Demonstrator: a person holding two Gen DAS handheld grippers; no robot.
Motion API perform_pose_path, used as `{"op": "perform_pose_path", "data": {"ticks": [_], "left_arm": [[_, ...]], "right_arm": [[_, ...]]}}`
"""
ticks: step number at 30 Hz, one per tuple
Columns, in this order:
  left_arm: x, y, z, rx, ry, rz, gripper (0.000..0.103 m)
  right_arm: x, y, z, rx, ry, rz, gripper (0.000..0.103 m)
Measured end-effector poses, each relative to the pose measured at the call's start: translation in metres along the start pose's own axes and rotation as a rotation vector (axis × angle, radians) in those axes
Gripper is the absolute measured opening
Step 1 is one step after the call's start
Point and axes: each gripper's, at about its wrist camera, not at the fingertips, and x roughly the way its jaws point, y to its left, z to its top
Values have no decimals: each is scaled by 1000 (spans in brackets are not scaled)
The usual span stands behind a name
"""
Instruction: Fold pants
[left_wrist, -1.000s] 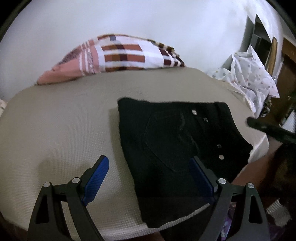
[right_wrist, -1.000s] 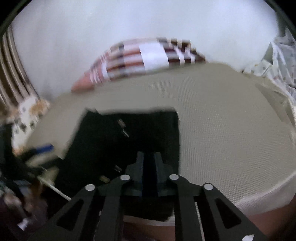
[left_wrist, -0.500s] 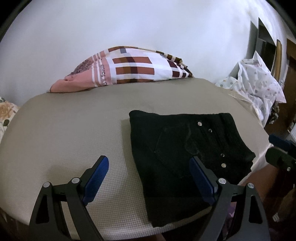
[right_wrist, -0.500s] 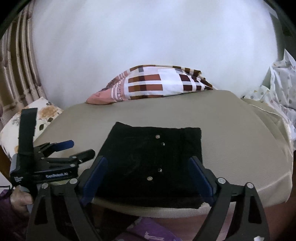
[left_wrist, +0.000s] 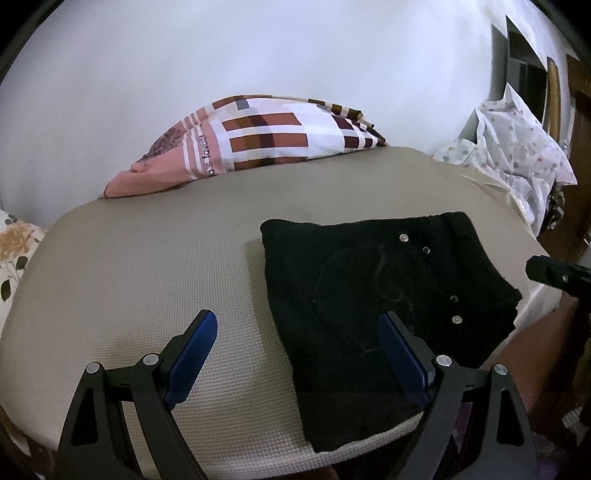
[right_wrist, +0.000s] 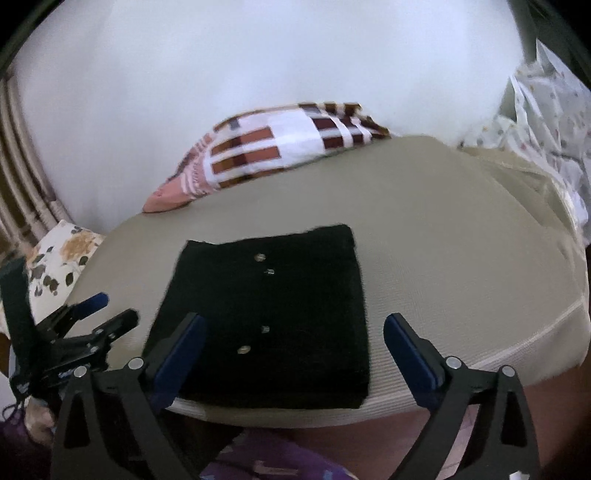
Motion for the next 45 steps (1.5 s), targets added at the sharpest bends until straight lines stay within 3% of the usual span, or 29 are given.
{"op": "perform_pose_path", "data": {"ticks": [3, 7, 14, 17, 19, 22, 25, 29, 30, 31, 32, 33, 35, 38, 43, 45], "left_arm": [[6, 4, -1, 0, 20, 1, 89], [24, 20, 2, -50, 111, -100, 89], [79, 67, 3, -249, 321, -382, 89], [102, 73, 0, -297, 419, -521, 89], [108, 72, 4, -272, 422, -580, 89], [124, 63, 8, -260, 493, -740, 89], [135, 54, 16, -217, 522, -814, 89], [149, 64, 21, -253, 565, -924, 89], [149, 66, 21, -247, 566, -939, 89], [149, 67, 22, -234, 564, -945, 89], [148, 66, 22, -224, 563, -945, 89], [148, 66, 23, -220, 563, -945, 90], [147, 63, 25, -215, 568, -945, 92], [144, 55, 28, -197, 574, -903, 92], [134, 32, 33, -97, 561, -749, 90], [130, 27, 31, -87, 531, -697, 71]], "right_arm": [[13, -19, 5, 34, 48, 6, 98], [40, -39, 9, 40, 140, 26, 98], [90, -58, 19, 40, 287, 129, 98], [108, -63, 23, 59, 349, 214, 98], [114, -64, 28, 57, 353, 257, 99], [124, -67, 36, 64, 392, 332, 99], [132, -65, 38, 79, 444, 440, 99], [144, -57, 36, 158, 528, 613, 99], [147, -57, 35, 182, 538, 658, 97], [149, -60, 35, 192, 547, 681, 89], [151, -64, 34, 191, 559, 679, 80], [153, -68, 34, 184, 570, 662, 63], [157, -78, 35, 186, 601, 644, 51], [163, -84, 37, 203, 640, 650, 43], [159, -68, 42, 139, 644, 549, 38], [156, -64, 42, 120, 622, 525, 34]]}}
